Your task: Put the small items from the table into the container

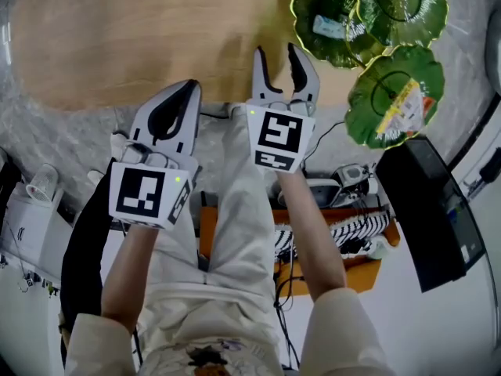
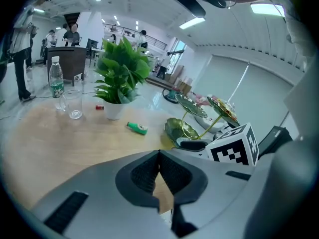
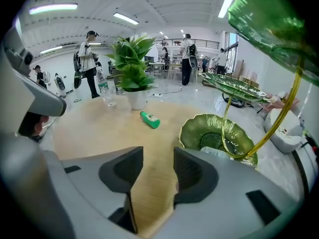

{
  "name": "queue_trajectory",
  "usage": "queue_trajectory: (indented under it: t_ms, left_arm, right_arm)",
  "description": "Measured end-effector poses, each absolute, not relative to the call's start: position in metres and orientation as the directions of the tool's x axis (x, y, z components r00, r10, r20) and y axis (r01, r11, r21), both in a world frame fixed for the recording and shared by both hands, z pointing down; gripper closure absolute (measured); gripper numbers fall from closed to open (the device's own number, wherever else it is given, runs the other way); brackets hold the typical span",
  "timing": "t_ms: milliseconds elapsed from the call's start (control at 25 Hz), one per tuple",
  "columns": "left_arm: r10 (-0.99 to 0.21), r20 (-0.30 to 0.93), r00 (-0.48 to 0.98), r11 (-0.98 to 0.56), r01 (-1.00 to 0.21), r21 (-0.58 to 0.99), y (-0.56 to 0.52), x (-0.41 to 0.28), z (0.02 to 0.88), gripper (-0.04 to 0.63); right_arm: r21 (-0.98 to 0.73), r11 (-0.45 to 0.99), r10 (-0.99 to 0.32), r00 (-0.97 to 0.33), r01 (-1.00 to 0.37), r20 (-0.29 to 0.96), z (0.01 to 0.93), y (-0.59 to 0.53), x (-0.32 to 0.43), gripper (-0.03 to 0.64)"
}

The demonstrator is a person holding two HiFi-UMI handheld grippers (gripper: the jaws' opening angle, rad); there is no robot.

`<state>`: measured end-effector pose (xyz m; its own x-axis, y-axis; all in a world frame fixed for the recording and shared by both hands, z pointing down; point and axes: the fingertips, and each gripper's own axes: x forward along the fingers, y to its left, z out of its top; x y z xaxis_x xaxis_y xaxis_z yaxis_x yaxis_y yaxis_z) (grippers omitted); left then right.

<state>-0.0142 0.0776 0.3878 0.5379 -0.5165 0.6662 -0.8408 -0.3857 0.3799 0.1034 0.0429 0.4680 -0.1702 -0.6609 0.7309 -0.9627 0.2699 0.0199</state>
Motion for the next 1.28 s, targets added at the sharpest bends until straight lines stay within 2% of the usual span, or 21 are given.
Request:
queue_trajectory:
  t_ms: [80,280,440,800,1000,1280]
  left_arm:
    - [-0.518,0.668,0.534,-0.38,-0.844,0.379,0.076,-0.019,0.387,0.586]
    - [-0.526,0.665,0.53,-0.377,-0.846,0.377,0.068,-0.029,0.387,0.586]
    - [-0.534,0.664,0.524,-0.365,-0.851,0.378,0.061,-0.038,0.388,0.586]
    - [-0.542,0.656,0.525,-0.363,-0.85,0.382,0.049,-0.052,0.383,0.586]
    - [-0.545,0.658,0.52,-0.351,-0.854,0.384,0.043,-0.056,0.385,0.586]
    - [-0.531,0.666,0.523,-0.346,-0.852,0.393,0.033,-0.063,0.391,0.586]
  right_arm:
    - [0.021,0.274,-0.665,-0.174,-0.962,0.726,0.466,0.039,0.098,0.442]
    - [0.029,0.287,-0.674,-0.18,-0.958,0.716,0.463,0.025,0.087,0.455]
    - [0.036,0.295,-0.679,-0.183,-0.955,0.711,0.463,0.016,0.079,0.515]
    - [0.008,0.3,-0.673,-0.206,-0.954,0.71,0.468,-0.003,0.063,0.512]
    - [0.007,0.323,-0.669,-0.223,-0.947,0.709,0.471,-0.02,0.057,0.455]
    - [0.011,0.335,-0.65,-0.223,-0.942,0.726,0.482,-0.04,0.052,0.429]
